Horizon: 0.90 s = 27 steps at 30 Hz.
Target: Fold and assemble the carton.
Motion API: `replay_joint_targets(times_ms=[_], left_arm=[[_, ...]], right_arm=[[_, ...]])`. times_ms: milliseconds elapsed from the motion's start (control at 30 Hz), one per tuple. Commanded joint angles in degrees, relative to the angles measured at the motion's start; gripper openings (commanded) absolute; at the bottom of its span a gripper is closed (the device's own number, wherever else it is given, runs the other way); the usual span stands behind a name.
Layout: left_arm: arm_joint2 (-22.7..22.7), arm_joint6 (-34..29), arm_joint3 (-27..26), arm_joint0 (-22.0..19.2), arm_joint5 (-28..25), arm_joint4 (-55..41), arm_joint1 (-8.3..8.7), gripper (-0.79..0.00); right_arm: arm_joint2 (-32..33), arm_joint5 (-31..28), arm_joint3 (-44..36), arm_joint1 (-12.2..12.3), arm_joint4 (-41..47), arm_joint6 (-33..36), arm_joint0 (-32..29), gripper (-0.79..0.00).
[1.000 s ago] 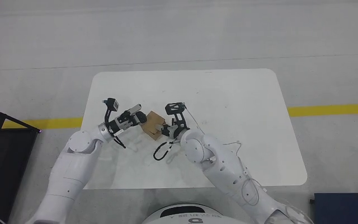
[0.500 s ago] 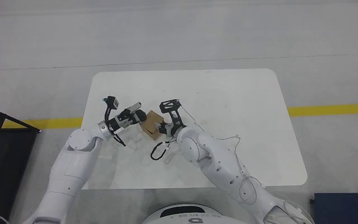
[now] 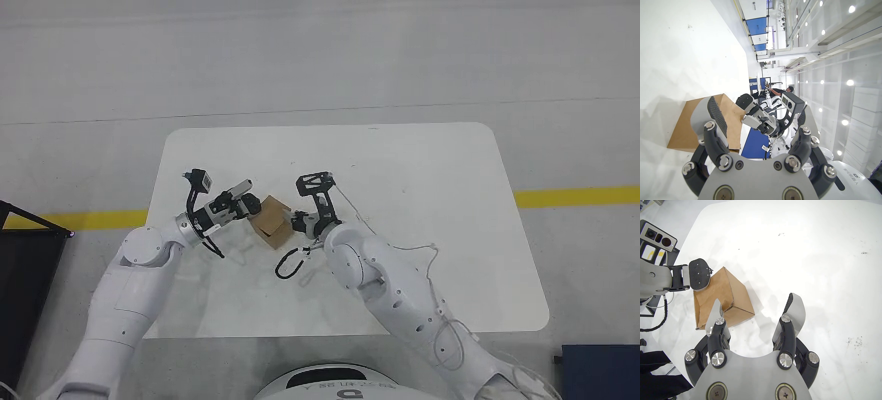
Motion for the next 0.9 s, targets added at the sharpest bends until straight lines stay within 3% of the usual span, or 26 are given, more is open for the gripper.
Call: replay_joint_targets(times_ms=[0,300,867], left_arm=[[0.07,-0.01,0.05,-0.22,0.01,-0.03,-0.03,0.0],[0.53,-0.24,0.27,-1.31,0.38,0.32,-0.17,0.0],[1.3,-0.71,0.47,-1.41,0.51,0.9,-0.32,0.0]], right_arm=[[0.84,-0.39,-0.72,0.17,0.5,-0.04,-0.79,-0.2],[2.82,-3.8,-3.27,1.18,1.23,3.21,-5.39,-0.222],[1.91,-7.3,2.21,-0.21,12.68,-0.14,-2.02,-0.305]])
